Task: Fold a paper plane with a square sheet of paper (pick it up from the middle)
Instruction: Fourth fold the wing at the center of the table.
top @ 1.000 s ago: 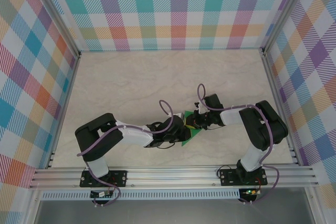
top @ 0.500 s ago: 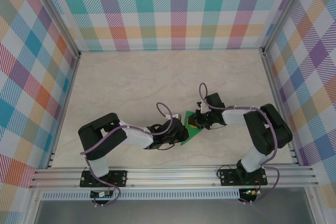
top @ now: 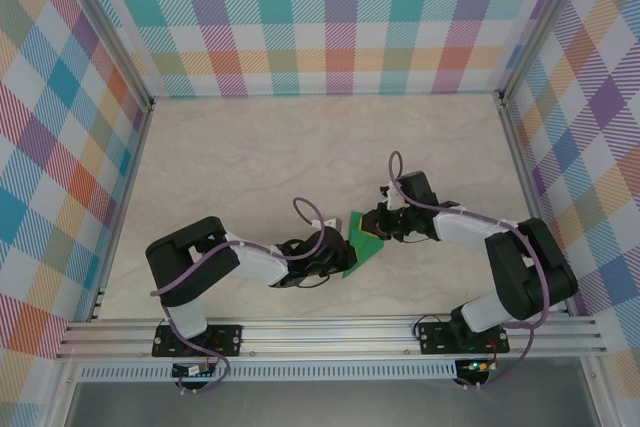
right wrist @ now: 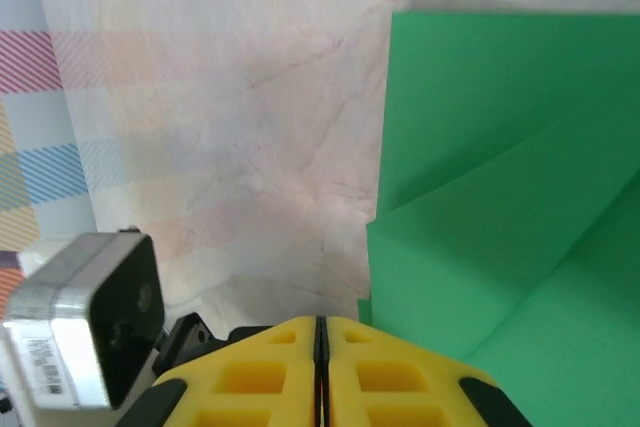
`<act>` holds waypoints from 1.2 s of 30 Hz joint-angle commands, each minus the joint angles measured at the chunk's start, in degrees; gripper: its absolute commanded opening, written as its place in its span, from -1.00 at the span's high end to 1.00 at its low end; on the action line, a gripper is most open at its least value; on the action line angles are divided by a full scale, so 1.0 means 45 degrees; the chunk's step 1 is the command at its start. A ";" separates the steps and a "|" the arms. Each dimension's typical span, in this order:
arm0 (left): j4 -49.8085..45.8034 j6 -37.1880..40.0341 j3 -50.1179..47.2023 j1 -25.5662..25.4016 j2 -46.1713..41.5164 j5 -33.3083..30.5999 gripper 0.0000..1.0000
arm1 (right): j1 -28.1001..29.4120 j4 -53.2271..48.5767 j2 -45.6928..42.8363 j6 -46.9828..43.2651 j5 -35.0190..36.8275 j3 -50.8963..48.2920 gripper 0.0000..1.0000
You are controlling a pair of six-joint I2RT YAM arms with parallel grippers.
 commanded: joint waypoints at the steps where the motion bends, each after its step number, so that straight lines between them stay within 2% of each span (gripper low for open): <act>1: -0.2705 0.0139 -0.0489 0.0104 0.0317 -0.0459 0.90 | 0.0262 0.0491 0.0741 -0.0144 -0.0572 -0.0028 0.81; 16: -0.2871 0.0041 -0.0913 0.0107 0.0316 -0.0493 0.92 | -0.0011 0.0435 0.2694 -0.0416 0.1517 0.0521 0.86; 36: -0.3008 0.0188 -0.1329 0.0106 0.0444 -0.0184 0.94 | -0.1176 0.0103 0.3007 -0.1118 0.1479 0.1318 0.84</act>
